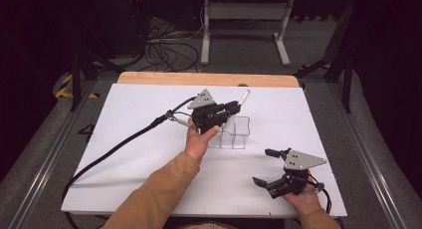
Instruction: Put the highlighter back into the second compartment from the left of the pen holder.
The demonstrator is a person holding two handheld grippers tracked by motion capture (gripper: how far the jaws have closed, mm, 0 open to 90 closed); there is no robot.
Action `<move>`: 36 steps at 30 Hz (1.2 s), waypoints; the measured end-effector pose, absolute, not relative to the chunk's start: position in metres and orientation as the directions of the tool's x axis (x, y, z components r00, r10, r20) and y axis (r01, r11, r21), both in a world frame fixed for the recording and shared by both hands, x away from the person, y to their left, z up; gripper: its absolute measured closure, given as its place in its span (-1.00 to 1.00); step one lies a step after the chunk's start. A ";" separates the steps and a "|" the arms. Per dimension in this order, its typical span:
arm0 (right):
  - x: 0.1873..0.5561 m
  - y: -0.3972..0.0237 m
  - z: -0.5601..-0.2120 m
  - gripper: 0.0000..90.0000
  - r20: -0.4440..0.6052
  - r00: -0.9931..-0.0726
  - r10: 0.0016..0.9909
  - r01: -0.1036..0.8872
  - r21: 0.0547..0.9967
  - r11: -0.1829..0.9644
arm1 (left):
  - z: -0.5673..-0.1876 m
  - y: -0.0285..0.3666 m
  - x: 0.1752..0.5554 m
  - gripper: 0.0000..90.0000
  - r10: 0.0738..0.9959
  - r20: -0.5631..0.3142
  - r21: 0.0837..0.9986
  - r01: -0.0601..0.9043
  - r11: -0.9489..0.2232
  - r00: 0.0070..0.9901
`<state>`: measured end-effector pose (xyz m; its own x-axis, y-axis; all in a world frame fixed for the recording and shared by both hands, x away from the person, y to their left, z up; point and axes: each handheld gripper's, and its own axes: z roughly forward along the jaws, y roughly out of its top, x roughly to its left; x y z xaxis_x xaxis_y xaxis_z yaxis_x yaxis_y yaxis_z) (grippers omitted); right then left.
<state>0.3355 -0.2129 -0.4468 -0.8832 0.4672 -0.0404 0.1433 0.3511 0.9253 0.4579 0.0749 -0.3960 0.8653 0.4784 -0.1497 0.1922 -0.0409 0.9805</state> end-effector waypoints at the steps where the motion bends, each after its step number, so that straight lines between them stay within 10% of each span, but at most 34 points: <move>1: 0.335 -0.213 -0.447 -0.97 -0.041 -0.883 0.468 0.144 0.925 0.353 | -0.396 0.075 0.458 0.72 0.477 -0.151 0.981 0.192 -0.038 0.866; 8: 0.335 -0.212 -0.447 -0.97 -0.040 -0.884 0.466 0.145 0.924 0.353 | -0.395 0.076 0.457 0.69 0.475 -0.145 0.979 0.194 -0.056 0.868; 23: 0.335 -0.213 -0.446 -0.97 -0.043 -0.882 0.470 0.140 0.927 0.348 | -0.369 0.096 0.431 -0.12 0.453 -0.014 0.977 0.109 -0.185 0.891; 36: 0.334 -0.213 -0.446 -0.97 -0.046 -0.881 0.471 0.136 0.928 0.346 | -0.352 0.109 0.403 -0.27 0.447 -0.014 0.956 0.144 -0.257 0.895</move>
